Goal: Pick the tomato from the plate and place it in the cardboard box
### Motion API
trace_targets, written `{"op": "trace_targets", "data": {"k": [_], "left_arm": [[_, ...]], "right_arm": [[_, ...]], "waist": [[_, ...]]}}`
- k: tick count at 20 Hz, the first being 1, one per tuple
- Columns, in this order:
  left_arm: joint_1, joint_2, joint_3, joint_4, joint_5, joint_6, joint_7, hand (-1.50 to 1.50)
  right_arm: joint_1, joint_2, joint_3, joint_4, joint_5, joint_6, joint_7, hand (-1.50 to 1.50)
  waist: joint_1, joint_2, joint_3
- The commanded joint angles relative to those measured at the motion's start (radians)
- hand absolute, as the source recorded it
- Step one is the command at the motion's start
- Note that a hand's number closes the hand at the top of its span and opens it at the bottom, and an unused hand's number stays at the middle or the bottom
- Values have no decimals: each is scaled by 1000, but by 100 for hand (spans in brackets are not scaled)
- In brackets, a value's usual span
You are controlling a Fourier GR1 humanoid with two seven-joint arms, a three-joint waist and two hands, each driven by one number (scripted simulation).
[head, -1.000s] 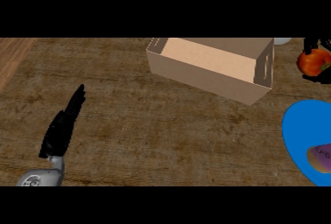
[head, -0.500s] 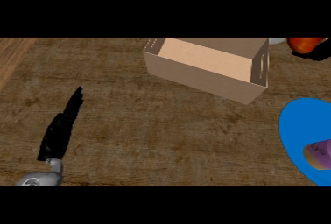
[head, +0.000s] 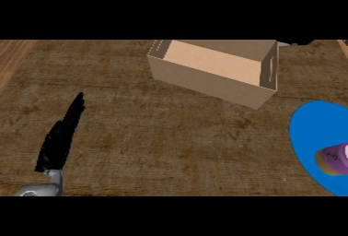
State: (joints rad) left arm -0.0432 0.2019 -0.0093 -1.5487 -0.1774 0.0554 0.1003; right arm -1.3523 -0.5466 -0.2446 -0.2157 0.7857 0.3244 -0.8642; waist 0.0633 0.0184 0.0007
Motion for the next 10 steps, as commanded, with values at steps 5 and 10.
{"op": "trace_targets", "data": {"k": [5, 10], "left_arm": [[1, -1, -4, 12, -20, 1, -8, 0], [-25, -6, 6, -38, -4, 0, 49, 0]], "right_arm": [[-62, 168, 26, 34, 15, -8, 89, 150], [-95, 233, 63, 56, 53, -6, 158, 150]], "waist": [[-8, 1, -1], [-1, 2, -1]]}}
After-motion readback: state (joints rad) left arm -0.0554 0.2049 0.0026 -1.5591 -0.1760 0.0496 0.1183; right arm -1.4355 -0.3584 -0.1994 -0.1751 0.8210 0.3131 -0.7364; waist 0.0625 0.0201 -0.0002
